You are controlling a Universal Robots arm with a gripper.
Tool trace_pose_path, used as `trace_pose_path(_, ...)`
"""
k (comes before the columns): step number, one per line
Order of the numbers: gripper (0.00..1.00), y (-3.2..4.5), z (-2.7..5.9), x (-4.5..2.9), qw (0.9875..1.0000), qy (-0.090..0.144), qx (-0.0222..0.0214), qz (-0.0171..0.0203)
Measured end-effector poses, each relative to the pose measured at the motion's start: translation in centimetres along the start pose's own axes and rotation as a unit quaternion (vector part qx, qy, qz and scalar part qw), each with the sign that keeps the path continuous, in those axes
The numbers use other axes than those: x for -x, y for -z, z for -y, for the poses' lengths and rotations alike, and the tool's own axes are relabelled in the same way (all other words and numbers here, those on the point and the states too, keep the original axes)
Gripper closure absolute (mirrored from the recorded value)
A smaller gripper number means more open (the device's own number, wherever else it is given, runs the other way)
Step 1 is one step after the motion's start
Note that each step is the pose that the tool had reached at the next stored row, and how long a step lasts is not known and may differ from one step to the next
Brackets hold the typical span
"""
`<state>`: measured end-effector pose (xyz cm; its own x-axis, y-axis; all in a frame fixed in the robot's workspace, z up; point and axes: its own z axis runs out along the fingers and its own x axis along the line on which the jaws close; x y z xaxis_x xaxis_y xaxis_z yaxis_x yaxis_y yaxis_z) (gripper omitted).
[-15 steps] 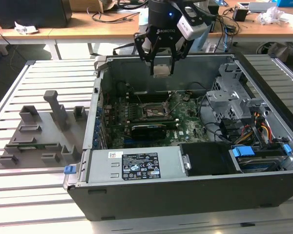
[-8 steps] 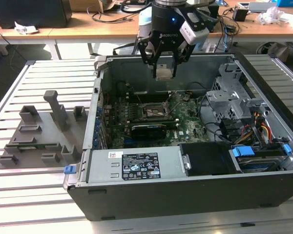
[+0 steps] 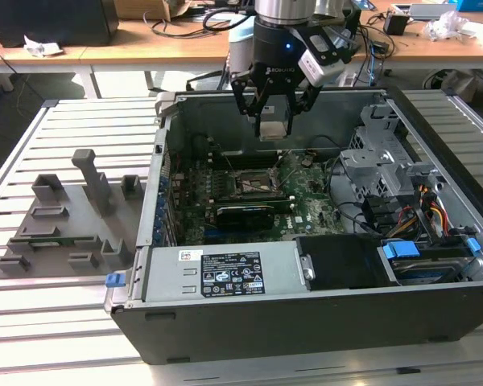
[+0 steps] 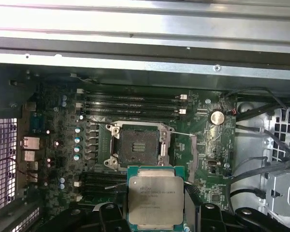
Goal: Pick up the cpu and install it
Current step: 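Pick up the cpu and move it towards the insertion slot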
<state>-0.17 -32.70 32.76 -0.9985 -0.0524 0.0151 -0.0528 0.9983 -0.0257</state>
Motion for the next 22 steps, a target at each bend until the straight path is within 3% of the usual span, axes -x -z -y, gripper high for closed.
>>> trace_pose_path(10, 0.45, -1.28, -0.72, -1.00, 1.0000, 0.000, -0.0004, 0.0000)
trace_pose_path(16, 0.45, -2.10, -0.82, -1.00, 1.0000, 0.000, -0.0004, 0.0000)
trace_pose_path(19, 0.45, -3.24, -0.95, -1.04, 1.0000, 0.000, -0.0005, 0.0000)
trace_pose_path(22, 0.45, -3.46, -1.25, -1.20, 1.0000, 0.000, -0.0004, 0.0001)
